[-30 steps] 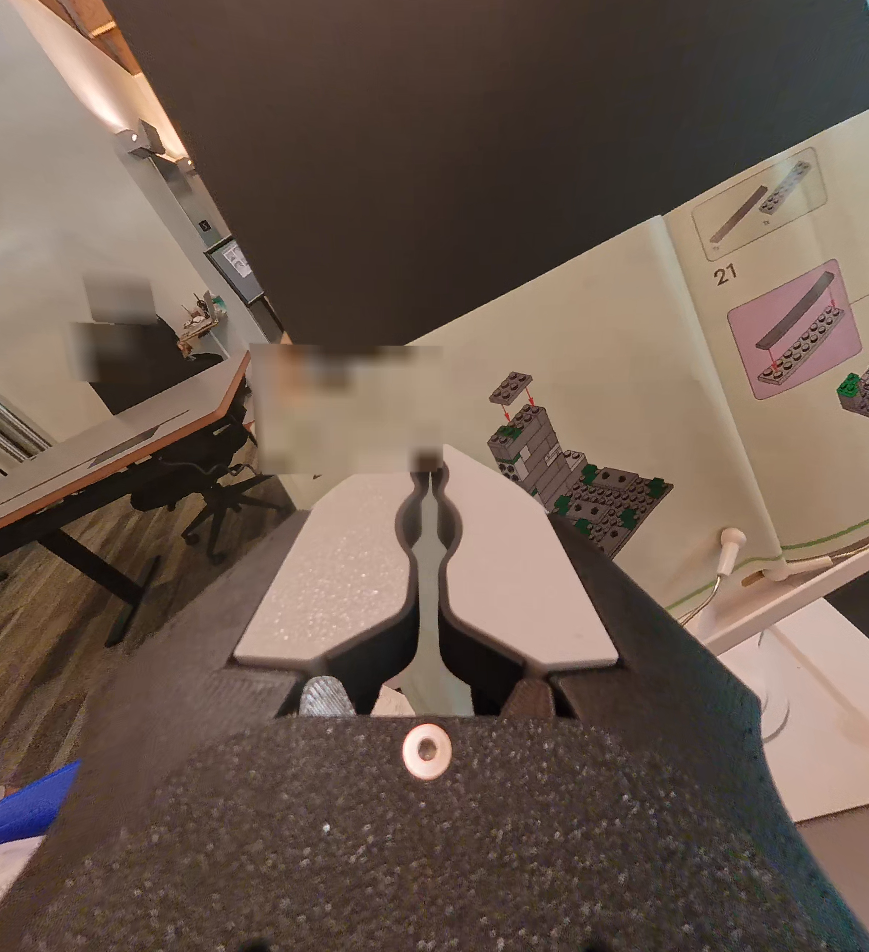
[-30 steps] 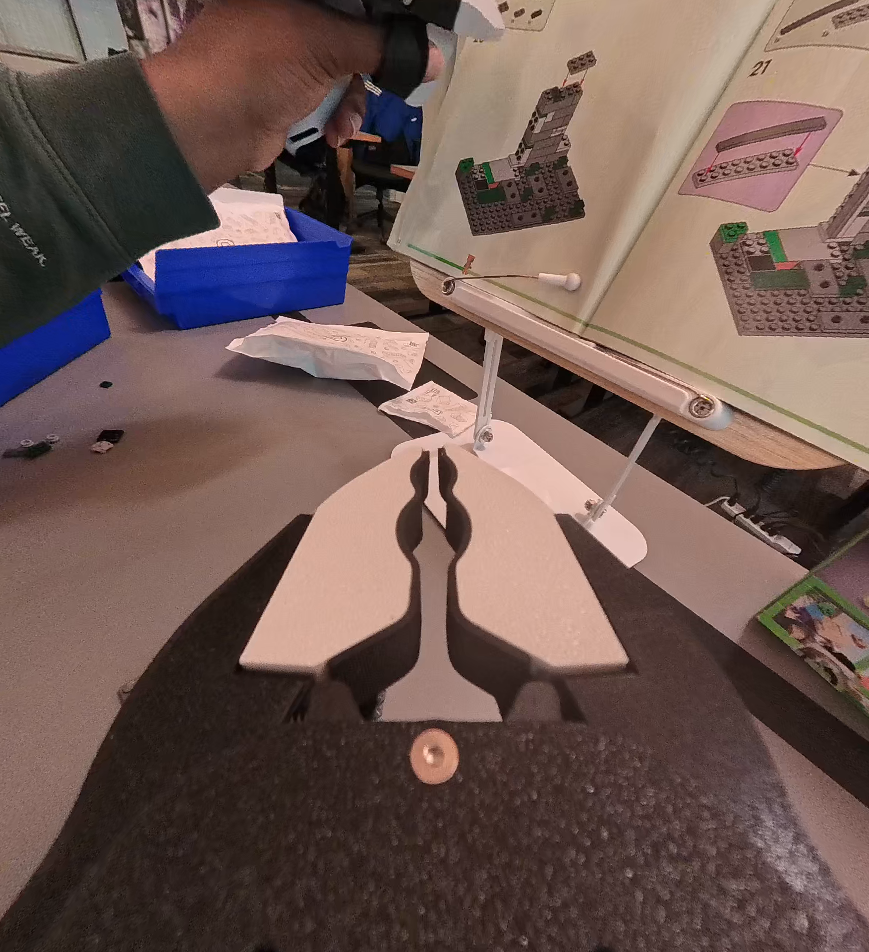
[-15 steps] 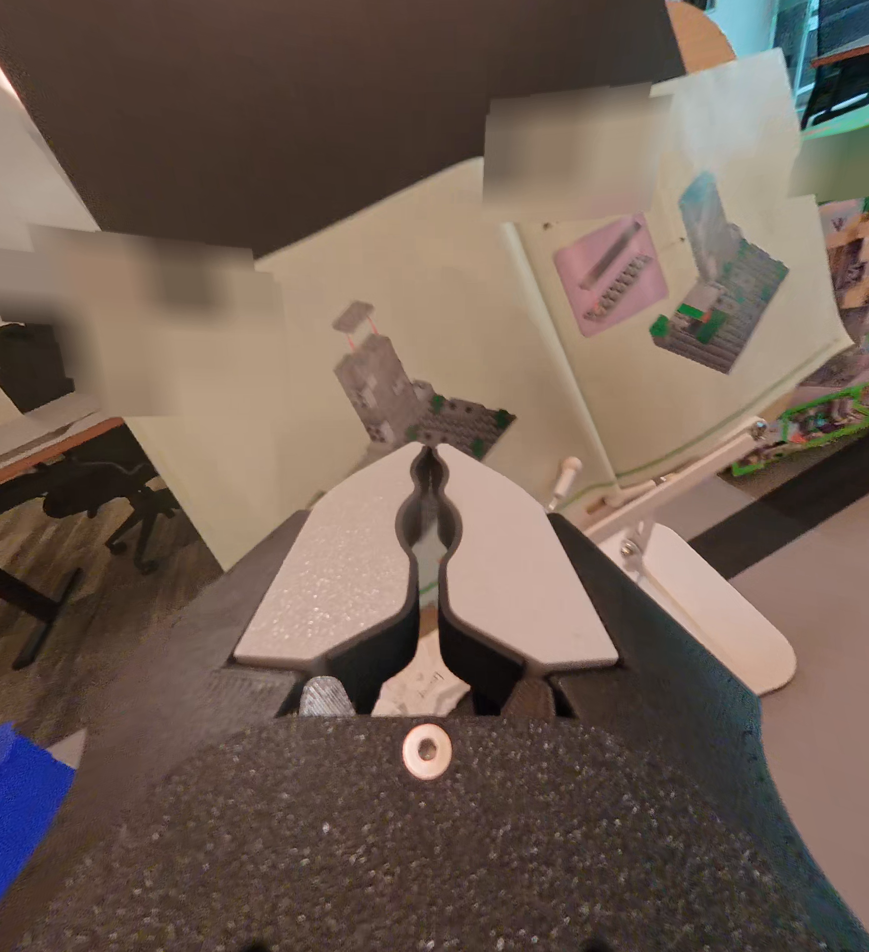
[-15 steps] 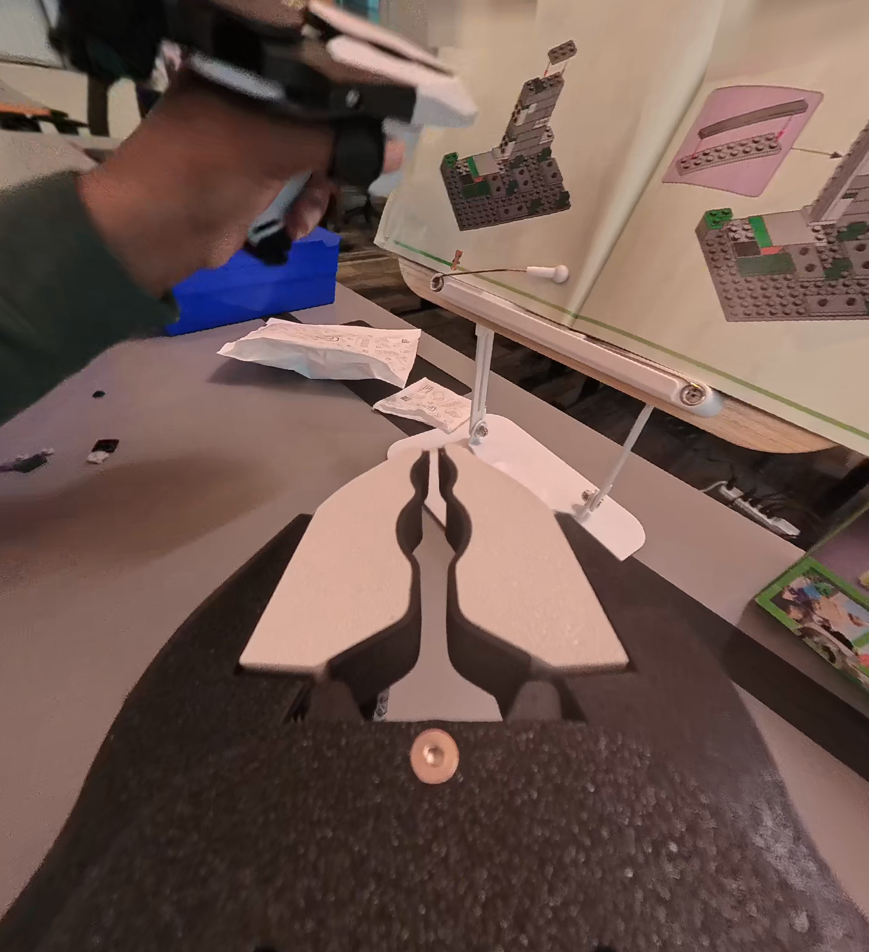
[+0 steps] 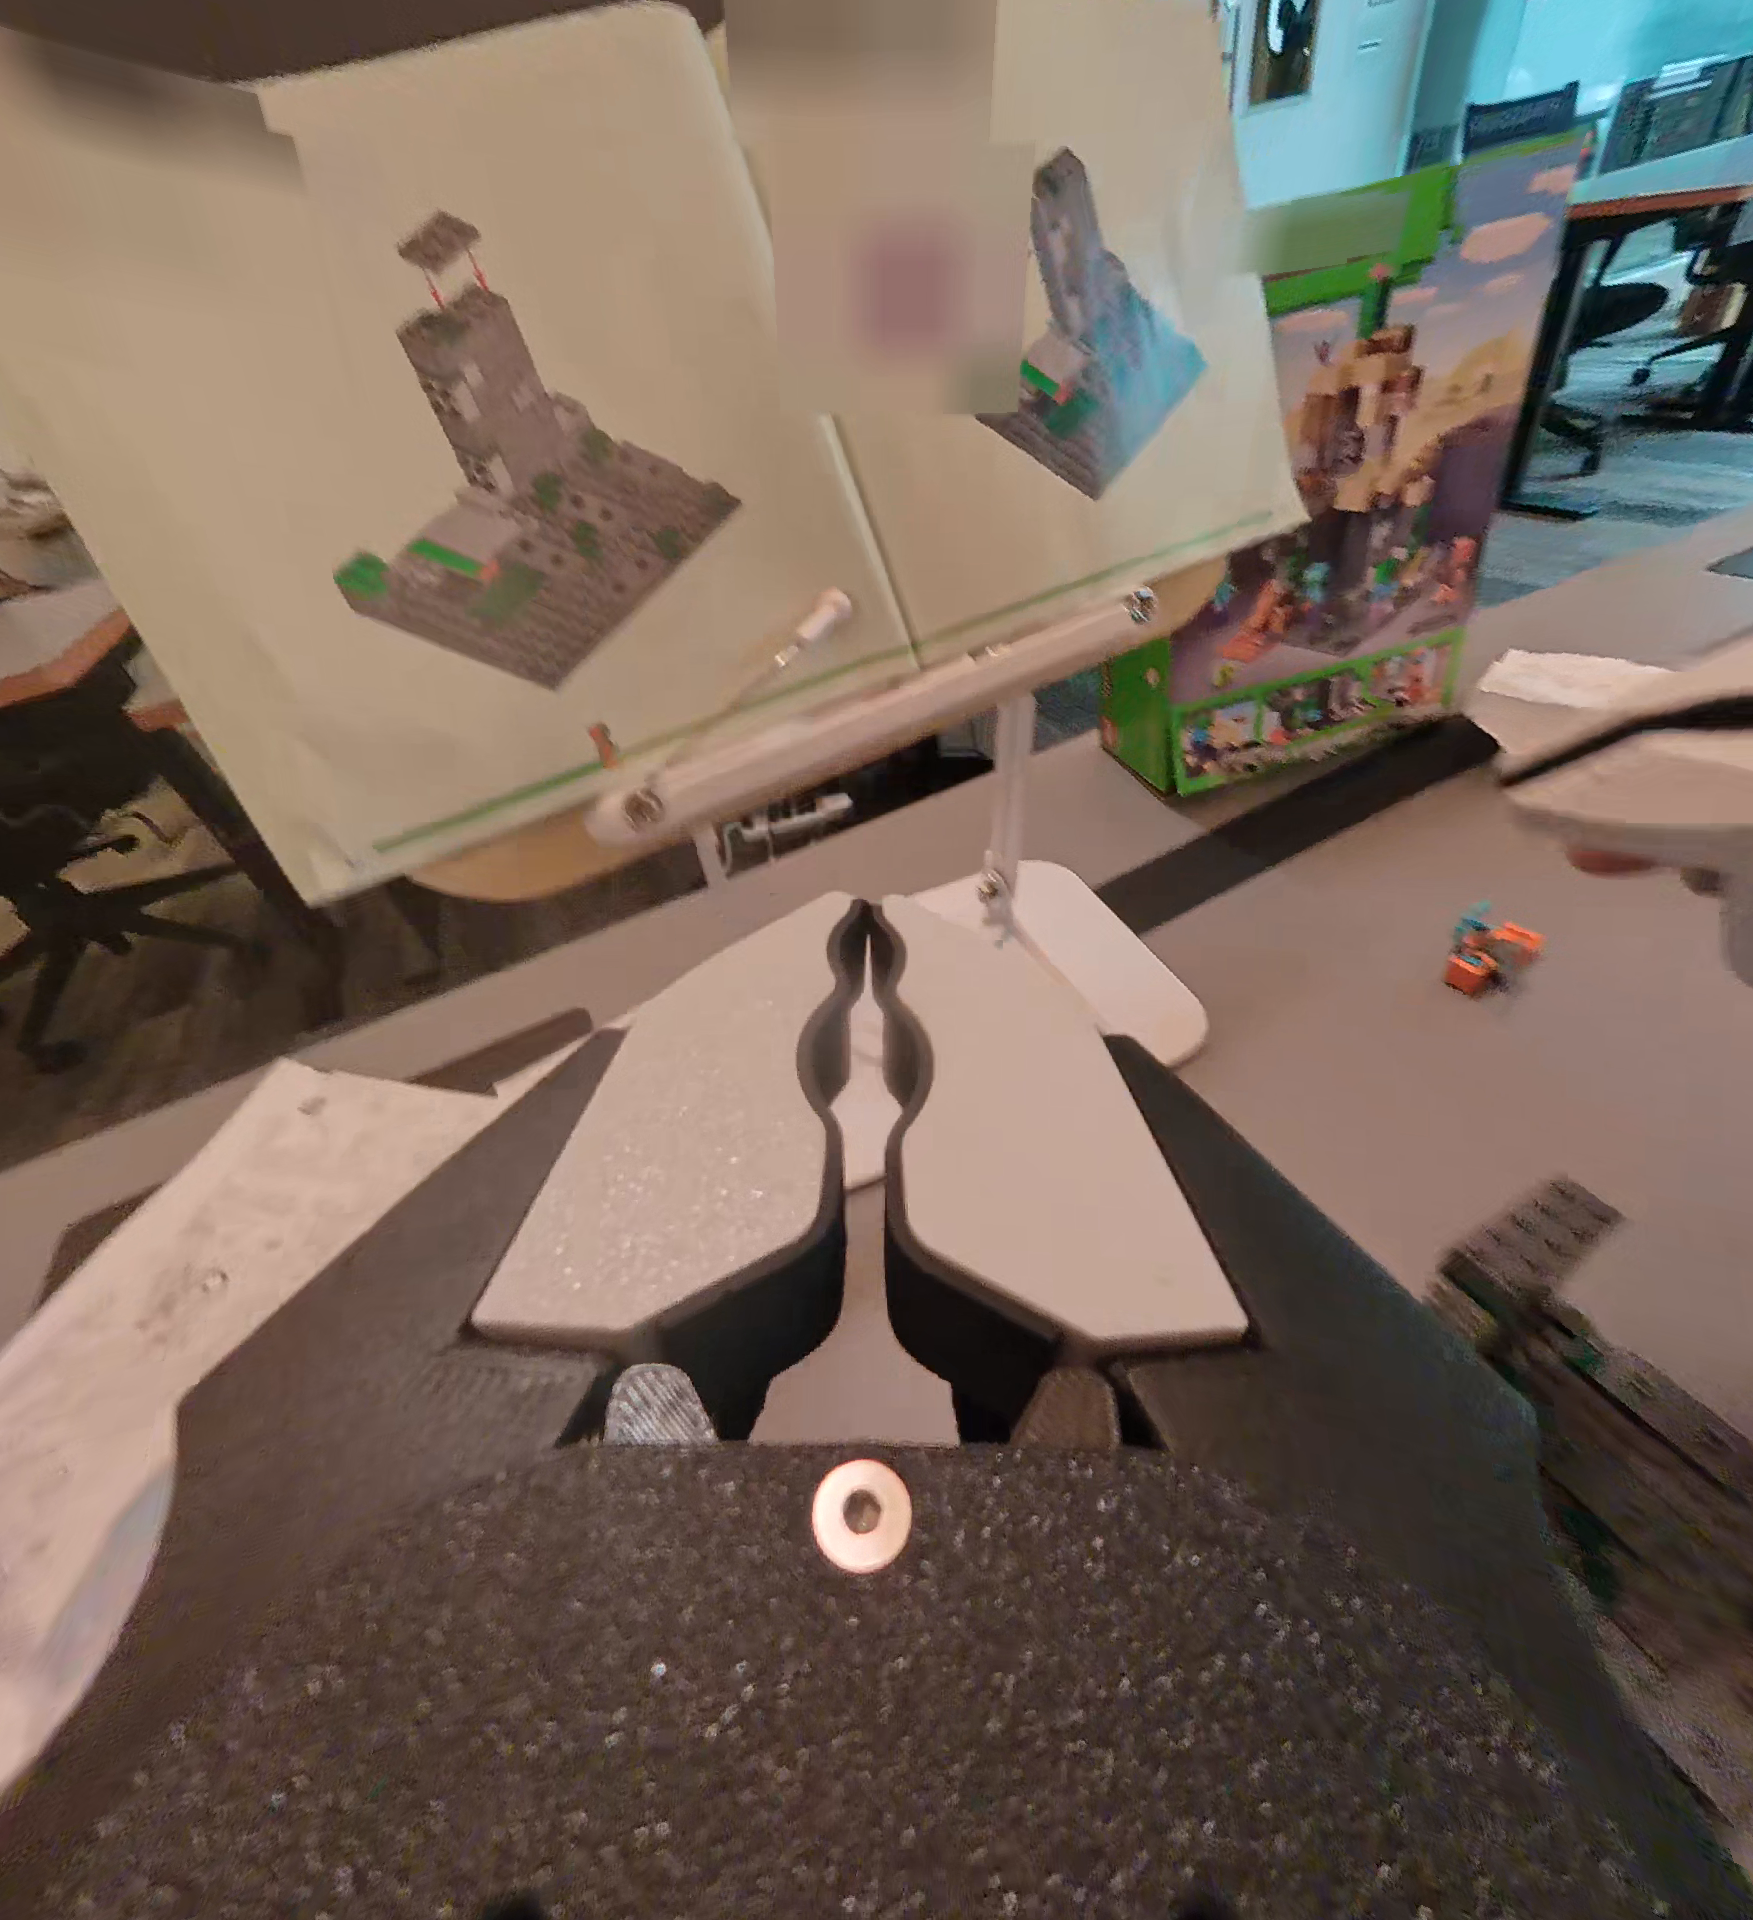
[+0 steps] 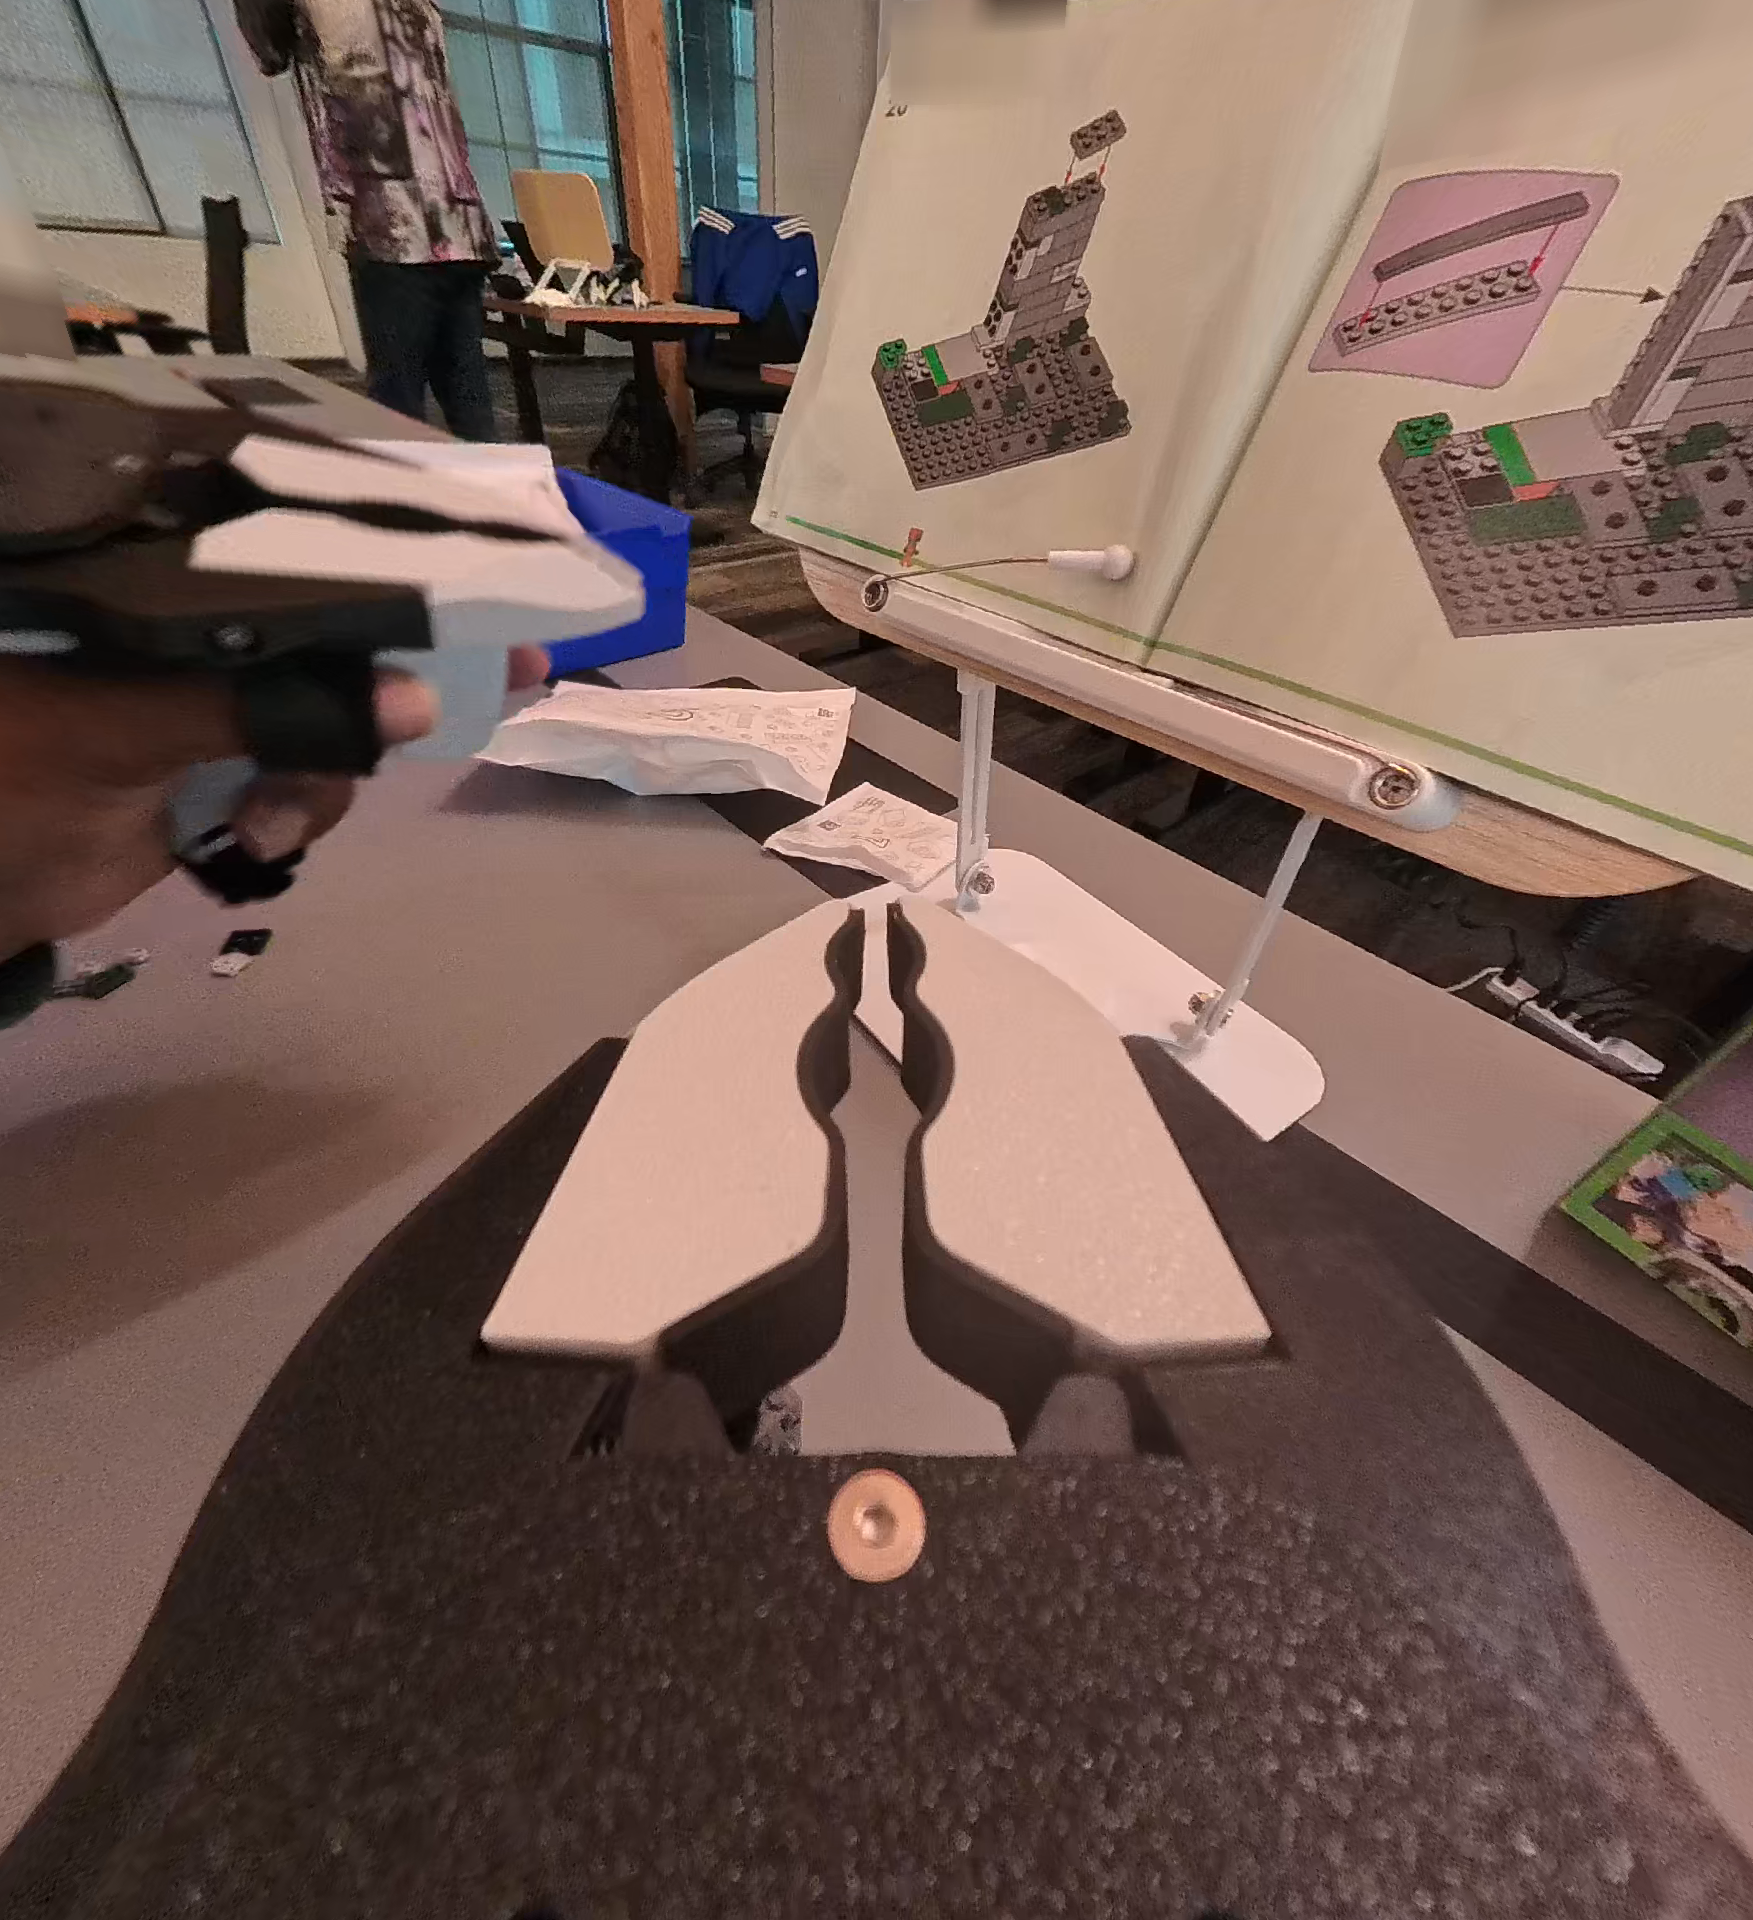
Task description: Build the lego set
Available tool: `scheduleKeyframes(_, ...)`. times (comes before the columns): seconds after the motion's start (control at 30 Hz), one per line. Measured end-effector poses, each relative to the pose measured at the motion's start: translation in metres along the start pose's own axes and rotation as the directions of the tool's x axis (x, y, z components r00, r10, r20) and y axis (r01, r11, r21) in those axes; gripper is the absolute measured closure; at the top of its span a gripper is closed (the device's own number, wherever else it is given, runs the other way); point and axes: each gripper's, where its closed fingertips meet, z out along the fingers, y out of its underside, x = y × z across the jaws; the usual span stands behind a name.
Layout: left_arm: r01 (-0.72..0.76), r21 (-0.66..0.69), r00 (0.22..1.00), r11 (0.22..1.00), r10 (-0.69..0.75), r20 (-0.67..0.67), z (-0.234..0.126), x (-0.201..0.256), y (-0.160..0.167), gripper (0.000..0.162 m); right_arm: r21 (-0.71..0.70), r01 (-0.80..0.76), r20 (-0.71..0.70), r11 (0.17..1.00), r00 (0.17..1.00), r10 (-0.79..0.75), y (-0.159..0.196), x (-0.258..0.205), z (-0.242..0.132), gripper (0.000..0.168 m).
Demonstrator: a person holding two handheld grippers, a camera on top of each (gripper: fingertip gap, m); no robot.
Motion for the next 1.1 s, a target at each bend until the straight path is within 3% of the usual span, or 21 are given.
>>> scheduleKeyframes(0.13, 0.064, -0.021, 0.995, 0.998, -0.065, -0.076, -0.041, 0.023, 0.015, 0.157, 0.003, -0.01, 0.007, 1.0, 1.0, 0.01, 0.001, 0.0, 0.0, 0.165)
scheduleKeyframes(0.27, 0.087, -0.025, 0.988, 0.996, -0.089, -0.129, -0.105, 0.019, -0.002, 0.157, -0.011, -0.008, 0.011, 1.0, 1.0, 0.008, 0.006, 0.0, 0.001, 0.165)
scheduleKeyframes(0.4, 0.057, -0.059, 0.997, 0.997, -0.06, -0.038, -0.186, -0.044, -0.012, 0.155, -0.02, -0.006, 0.01, 1.0, 1.0, 0.006, 0.009, 0.003, 0.001, 0.164)
scheduleKeyframes(0.53, -0.002, -0.309, 0.991, 0.951, 0.042, 0.124, -0.258, -0.139, 0.027, 0.154, -0.012, -0.028, 0.023, 1.0, 0.999, 0.029, 0.008, 0.003, 0.001, 0.165)
scheduleKeyframes(0.67, 0.109, -0.683, 0.988, 0.722, -0.004, 0.154, -0.313, -0.206, 0.127, 0.139, -0.016, -0.003, 0.036, 1.0, 0.999, 0.003, 0.008, -0.004, 0.003, 0.165)
scheduleKeyframes(0.8, 0.232, -0.852, 0.972, 0.47, -0.075, 0.223, -0.342, -0.236, 0.217, 0.133, -0.033, 0.026, 0.061, 0.999, 0.998, -0.024, 0.011, -0.016, 0.008, 0.165)
scheduleKeyframes(0.9, 0.291, -0.909, 0.956, 0.298, -0.108, 0.271, -0.349, -0.242, 0.26, 0.129, -0.049, 0.082, 0.066, 0.995, 0.995, -0.078, 0.011, -0.021, 0.009, 0.165)
scheduleKeyframes(1.0, 0.298, -0.929, 0.954, 0.221, -0.089, 0.285, -0.35, -0.25, 0.276, 0.125, -0.051, 0.144, 0.057, 0.988, 0.988, -0.141, 0.009, -0.022, 0.005, 0.165)
scheduleKeyframes(1.1, 0.322, -0.922, 0.944, 0.213, -0.15, 0.295, -0.343, -0.245, 0.278, 0.126, -0.051, 0.179, 0.044, 0.983, 0.983, -0.177, 0.007, -0.02, 0.001, 0.165)
